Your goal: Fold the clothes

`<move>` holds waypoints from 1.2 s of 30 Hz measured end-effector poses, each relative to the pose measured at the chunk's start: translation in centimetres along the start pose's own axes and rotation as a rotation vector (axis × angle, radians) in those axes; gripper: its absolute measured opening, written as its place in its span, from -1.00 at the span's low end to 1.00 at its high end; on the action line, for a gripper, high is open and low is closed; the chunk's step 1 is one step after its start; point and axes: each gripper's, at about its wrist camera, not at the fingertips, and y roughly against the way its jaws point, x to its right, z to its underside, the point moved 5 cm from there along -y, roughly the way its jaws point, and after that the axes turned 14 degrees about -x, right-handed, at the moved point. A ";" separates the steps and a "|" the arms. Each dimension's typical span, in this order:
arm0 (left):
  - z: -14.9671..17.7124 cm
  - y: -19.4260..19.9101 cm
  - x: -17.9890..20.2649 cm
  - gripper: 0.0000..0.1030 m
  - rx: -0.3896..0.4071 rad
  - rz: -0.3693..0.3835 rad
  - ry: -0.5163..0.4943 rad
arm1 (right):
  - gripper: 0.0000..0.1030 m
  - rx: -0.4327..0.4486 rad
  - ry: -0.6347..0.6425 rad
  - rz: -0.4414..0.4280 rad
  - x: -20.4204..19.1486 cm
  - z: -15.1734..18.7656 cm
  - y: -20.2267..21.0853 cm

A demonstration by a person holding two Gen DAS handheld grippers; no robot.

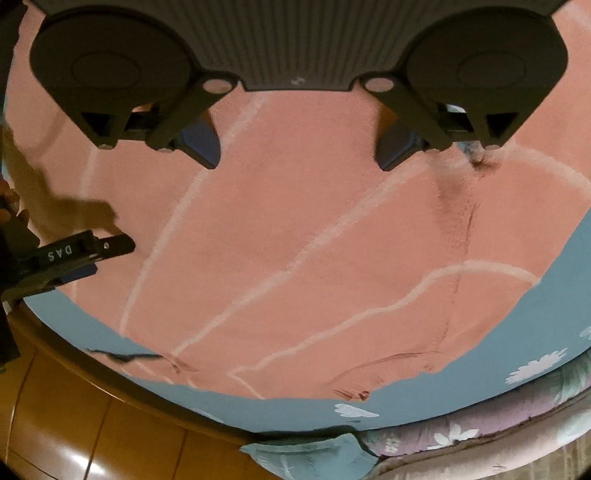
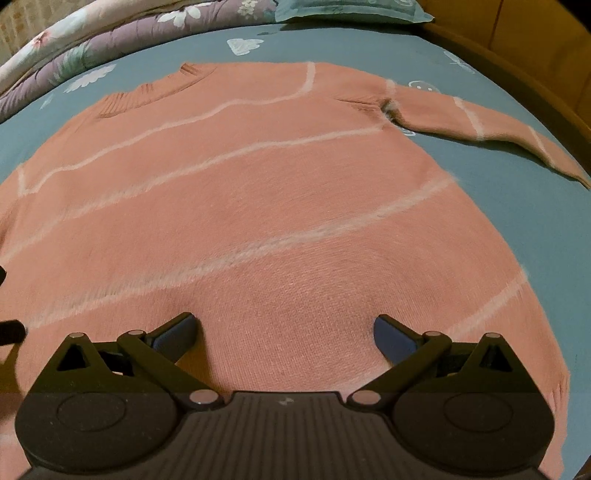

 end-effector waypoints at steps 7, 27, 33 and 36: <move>0.1 -0.1 0.3 0.93 0.009 -0.013 -0.010 | 1.00 0.014 -0.041 0.013 -0.1 0.3 0.1; -0.1 0.1 0.6 0.94 0.002 -0.049 0.061 | 1.00 0.038 -0.015 -0.010 0.1 0.5 0.1; -2.1 1.8 1.6 0.92 0.040 -0.056 0.078 | 1.00 0.030 0.044 -0.054 0.4 0.1 0.7; -3.9 2.0 2.4 0.92 0.064 -0.040 0.078 | 1.00 0.082 0.070 -0.096 1.5 -0.9 2.0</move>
